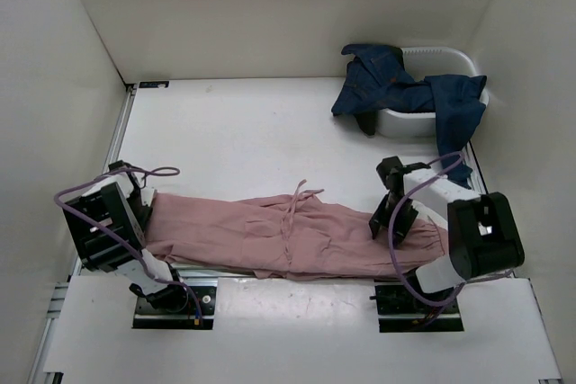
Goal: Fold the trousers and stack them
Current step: Fold the trousers
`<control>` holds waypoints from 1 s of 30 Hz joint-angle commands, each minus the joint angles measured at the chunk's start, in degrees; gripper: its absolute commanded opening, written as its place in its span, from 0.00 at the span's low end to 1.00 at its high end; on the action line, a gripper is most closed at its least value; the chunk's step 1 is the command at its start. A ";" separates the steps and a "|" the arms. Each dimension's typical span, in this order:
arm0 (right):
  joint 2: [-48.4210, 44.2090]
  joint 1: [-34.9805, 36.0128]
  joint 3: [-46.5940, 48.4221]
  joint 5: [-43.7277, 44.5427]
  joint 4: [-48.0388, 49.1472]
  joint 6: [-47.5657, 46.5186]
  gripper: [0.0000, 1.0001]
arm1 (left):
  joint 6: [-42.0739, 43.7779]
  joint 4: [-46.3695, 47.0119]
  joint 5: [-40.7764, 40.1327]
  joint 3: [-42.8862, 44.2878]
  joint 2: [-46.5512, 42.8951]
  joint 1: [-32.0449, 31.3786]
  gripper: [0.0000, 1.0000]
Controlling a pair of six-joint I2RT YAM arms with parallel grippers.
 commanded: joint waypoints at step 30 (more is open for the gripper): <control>-4.62 -13.02 10.95 9.81 15.70 1.98 0.99 | -10.90 3.49 13.54 15.81 7.83 -4.93 0.52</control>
